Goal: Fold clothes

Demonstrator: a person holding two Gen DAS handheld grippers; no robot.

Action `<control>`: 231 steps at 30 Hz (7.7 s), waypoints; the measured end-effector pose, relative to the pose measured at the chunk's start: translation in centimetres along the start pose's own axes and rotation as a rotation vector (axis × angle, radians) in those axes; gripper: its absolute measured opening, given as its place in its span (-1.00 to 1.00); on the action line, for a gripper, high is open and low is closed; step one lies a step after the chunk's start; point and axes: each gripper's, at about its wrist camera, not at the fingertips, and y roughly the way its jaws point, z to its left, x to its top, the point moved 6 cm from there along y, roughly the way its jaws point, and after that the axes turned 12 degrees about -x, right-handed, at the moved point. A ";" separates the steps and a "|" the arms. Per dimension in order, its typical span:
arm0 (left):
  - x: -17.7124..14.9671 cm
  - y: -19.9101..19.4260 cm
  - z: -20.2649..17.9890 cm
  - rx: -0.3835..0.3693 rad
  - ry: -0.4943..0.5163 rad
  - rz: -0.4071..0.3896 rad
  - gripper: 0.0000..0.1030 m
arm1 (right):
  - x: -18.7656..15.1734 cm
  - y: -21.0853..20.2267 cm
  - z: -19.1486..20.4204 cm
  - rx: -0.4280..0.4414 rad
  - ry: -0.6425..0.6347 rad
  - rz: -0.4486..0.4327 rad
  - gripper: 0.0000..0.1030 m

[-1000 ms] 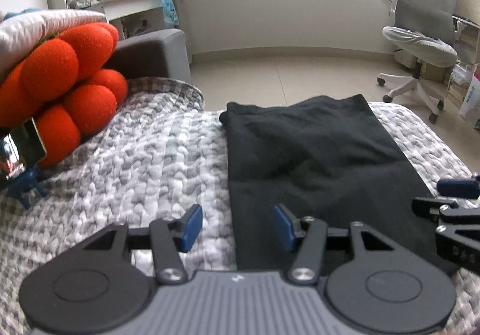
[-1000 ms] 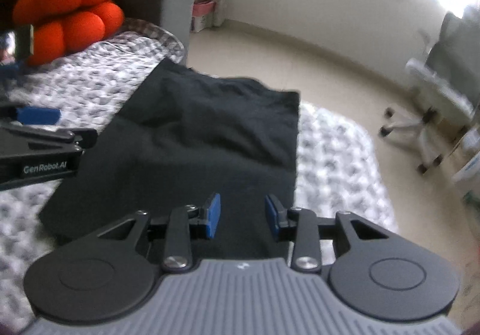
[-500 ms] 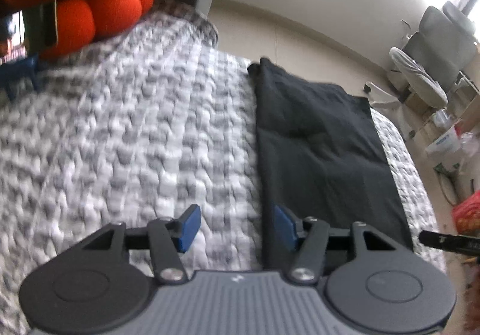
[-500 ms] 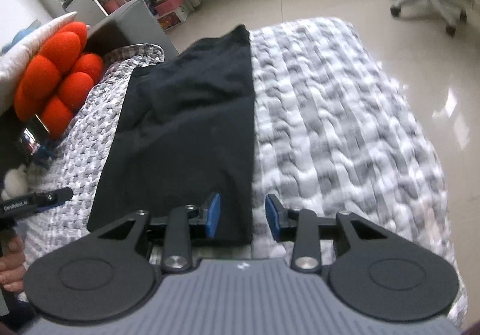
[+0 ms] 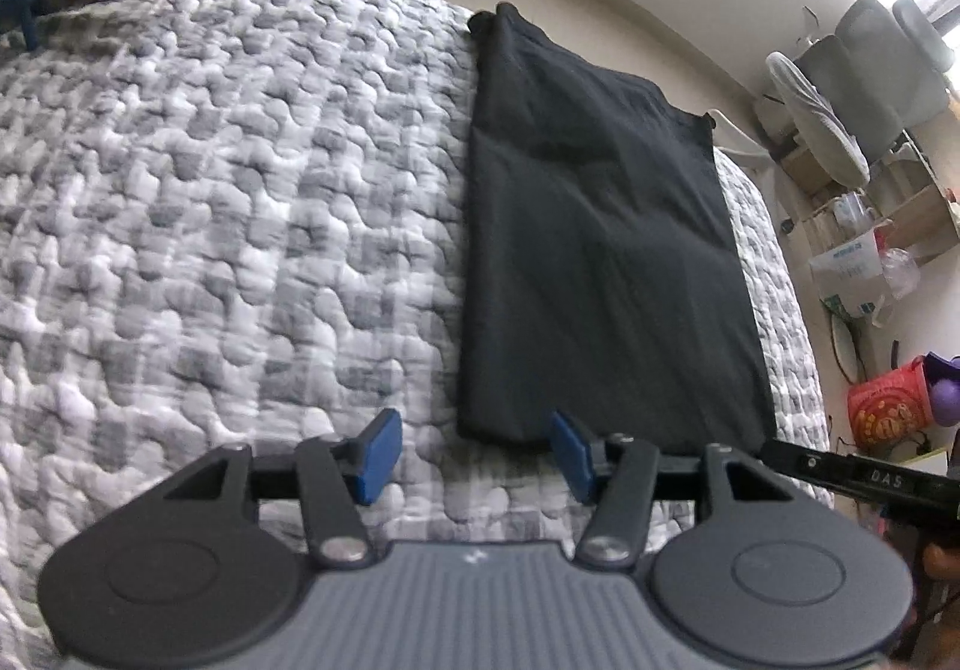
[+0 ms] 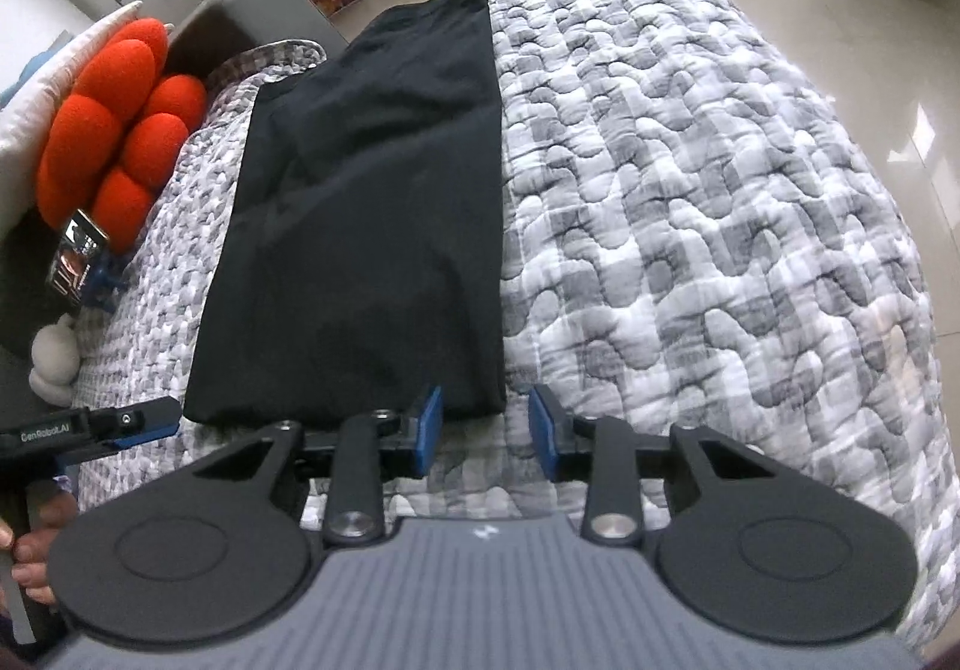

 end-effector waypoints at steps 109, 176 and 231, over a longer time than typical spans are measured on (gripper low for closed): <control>1.0 6.2 -6.7 0.097 0.504 -0.047 -0.68 | 0.9 3.7 11.8 -0.007 -0.440 -0.090 -0.78; 0.6 3.4 -3.0 0.125 0.446 -0.089 -0.55 | 1.7 -0.6 6.5 -0.172 -0.284 -0.159 -0.70; 0.7 1.1 -2.5 0.072 0.308 -0.054 -0.53 | -15.5 -3.2 14.8 0.104 -1.309 -0.219 -0.19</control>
